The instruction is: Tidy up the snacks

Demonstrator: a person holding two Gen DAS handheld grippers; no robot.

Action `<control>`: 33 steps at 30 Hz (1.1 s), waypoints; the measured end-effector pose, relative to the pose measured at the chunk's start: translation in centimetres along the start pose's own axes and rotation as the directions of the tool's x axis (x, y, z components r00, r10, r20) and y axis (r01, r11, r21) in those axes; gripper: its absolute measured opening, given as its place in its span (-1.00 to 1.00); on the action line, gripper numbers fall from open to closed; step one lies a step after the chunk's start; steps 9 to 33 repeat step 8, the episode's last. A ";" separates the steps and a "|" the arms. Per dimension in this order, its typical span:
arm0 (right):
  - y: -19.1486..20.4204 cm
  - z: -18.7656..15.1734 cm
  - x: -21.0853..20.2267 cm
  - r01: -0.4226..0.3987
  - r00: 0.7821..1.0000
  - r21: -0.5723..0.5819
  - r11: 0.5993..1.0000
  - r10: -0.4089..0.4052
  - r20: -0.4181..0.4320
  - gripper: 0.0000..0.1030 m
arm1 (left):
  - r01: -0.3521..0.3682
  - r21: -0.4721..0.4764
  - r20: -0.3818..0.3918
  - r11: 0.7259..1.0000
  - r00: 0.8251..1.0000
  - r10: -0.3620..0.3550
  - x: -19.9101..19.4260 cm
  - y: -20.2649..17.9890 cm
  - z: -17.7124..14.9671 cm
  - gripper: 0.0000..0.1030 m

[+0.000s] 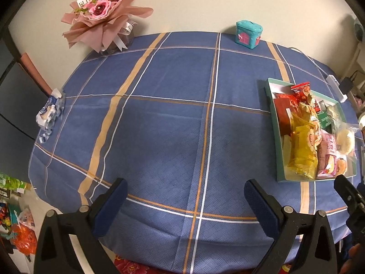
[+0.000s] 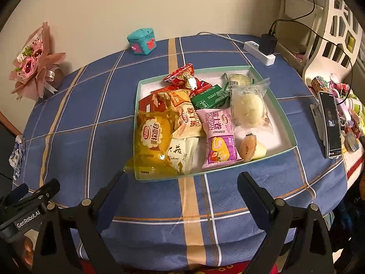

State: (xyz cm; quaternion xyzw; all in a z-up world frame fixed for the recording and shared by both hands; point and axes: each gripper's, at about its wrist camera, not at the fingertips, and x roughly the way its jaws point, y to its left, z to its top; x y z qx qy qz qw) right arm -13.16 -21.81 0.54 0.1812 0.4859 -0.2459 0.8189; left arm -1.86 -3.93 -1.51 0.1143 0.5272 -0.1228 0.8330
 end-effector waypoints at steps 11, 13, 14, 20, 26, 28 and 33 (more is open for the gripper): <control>0.1 -0.1 0.1 0.001 1.000 -0.004 1.000 -0.001 -0.003 0.87 | 0.018 0.009 0.010 1.000 1.000 -0.018 -0.3 -0.5 0.0 1.00; 0.1 -0.1 0.1 0.001 1.000 -0.004 1.000 -0.001 -0.003 0.87 | 0.018 0.009 0.010 1.000 1.000 -0.018 -0.3 -0.5 0.0 1.00; 0.1 -0.1 0.1 0.001 1.000 -0.004 1.000 -0.001 -0.003 0.87 | 0.018 0.009 0.010 1.000 1.000 -0.018 -0.3 -0.5 0.0 1.00; 0.1 -0.1 0.1 0.001 1.000 -0.004 1.000 -0.001 -0.003 0.87 | 0.018 0.009 0.010 1.000 1.000 -0.018 -0.3 -0.5 0.0 1.00; 0.1 -0.1 0.1 0.001 1.000 -0.004 1.000 -0.001 -0.003 0.87 | 0.018 0.009 0.010 1.000 1.000 -0.018 -0.3 -0.5 0.0 1.00; 0.1 -0.1 0.1 0.001 1.000 -0.004 1.000 -0.001 -0.003 0.87 | 0.018 0.009 0.010 1.000 1.000 -0.018 -0.3 -0.5 0.0 1.00; 0.1 -0.1 0.1 0.001 1.000 -0.004 1.000 -0.001 -0.003 0.87 | 0.018 0.009 0.010 1.000 1.000 -0.018 -0.3 -0.5 0.0 1.00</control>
